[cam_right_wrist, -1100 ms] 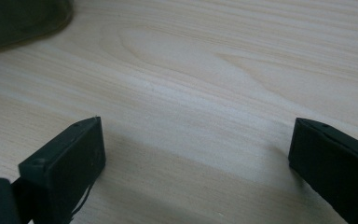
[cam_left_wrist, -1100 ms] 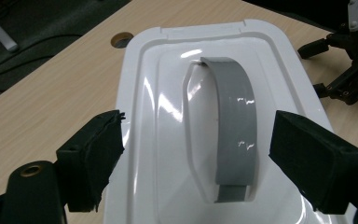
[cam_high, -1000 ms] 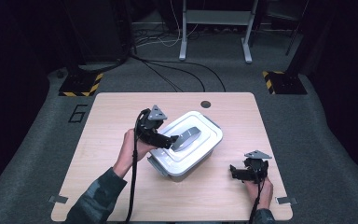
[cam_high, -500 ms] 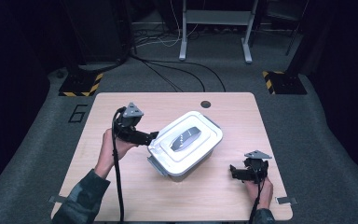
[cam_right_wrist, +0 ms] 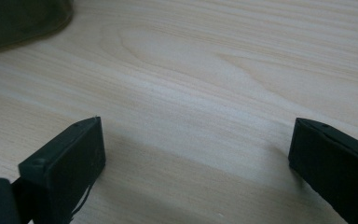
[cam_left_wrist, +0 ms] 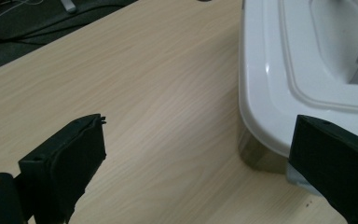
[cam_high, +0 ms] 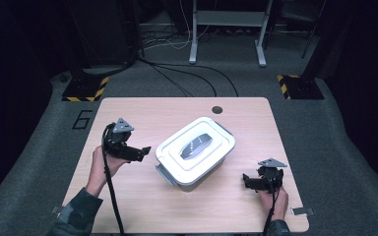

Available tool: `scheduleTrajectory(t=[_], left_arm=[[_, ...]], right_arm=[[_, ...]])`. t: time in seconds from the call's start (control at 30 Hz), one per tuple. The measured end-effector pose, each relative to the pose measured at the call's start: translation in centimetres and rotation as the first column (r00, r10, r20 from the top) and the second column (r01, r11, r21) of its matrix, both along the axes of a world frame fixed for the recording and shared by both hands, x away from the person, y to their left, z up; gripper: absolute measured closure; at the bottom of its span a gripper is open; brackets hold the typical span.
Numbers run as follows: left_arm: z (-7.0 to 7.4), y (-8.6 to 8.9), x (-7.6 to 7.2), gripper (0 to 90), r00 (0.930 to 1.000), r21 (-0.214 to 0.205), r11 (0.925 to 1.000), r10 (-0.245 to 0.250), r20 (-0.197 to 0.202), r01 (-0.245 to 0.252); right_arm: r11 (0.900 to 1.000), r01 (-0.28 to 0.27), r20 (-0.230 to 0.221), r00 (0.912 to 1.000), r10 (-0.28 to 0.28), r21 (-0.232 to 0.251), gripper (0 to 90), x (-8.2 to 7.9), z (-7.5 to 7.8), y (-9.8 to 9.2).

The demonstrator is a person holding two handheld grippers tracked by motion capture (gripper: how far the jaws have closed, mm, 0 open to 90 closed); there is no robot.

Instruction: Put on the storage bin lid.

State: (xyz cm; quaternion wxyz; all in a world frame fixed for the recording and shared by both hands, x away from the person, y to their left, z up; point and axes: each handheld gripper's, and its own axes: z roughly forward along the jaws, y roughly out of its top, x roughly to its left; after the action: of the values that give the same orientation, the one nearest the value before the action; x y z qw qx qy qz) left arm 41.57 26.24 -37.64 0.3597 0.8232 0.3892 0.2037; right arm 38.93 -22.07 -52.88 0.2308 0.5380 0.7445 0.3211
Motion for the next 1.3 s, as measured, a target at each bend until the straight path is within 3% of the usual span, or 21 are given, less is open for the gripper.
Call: scheduleTrajectory(t=[0.07, 0.33, 0.6, 1.0, 1.2, 1.3], left_arm=[[-0.5, 0.6, -0.1, 2.0, 0.9998, 0.012, 0.9999, 0.005, -0.018, -0.005], [-4.2, 2.7, -0.4, 0.0, 0.9948, -0.028, 0.9972, 0.066, -0.077, -0.069], [-7.8, 4.5, -0.8, 0.0, 0.9832, -0.049, 0.9897, 0.127, -0.131, -0.134], [-12.2, 6.0, -1.3, 0.0, 0.971, -0.005, 0.9852, 0.168, -0.17, -0.171], [-14.2, 6.5, -1.8, 0.0, 0.9691, 0.023, 0.9813, 0.192, -0.154, -0.191], [-14.6, 6.5, -1.9, 0.0, 0.9696, 0.013, 0.9804, 0.196, -0.146, -0.197]], right_arm=[[1.0, 0.0, 0.0, 1.0, 0.0, 0.0, 3.0, 0.0, 0.0, 0.0], [1.0, 0.0, 0.0, 1.0, 0.0, 0.0, 3.1, 0.0, 0.0, 0.0], [1.0, 0.0, 0.0, 1.0, 0.0, 0.0, 3.1, 0.0, 0.0, 0.0], [1.0, 0.0, 0.0, 1.0, 0.0, 0.0, 3.1, 0.0, 0.0, 0.0], [1.0, 0.0, 0.0, 1.0, 0.0, 0.0, 3.1, 0.0, 0.0, 0.0], [1.0, 0.0, 0.0, 1.0, 0.0, 0.0, 3.1, 0.0, 0.0, 0.0]])
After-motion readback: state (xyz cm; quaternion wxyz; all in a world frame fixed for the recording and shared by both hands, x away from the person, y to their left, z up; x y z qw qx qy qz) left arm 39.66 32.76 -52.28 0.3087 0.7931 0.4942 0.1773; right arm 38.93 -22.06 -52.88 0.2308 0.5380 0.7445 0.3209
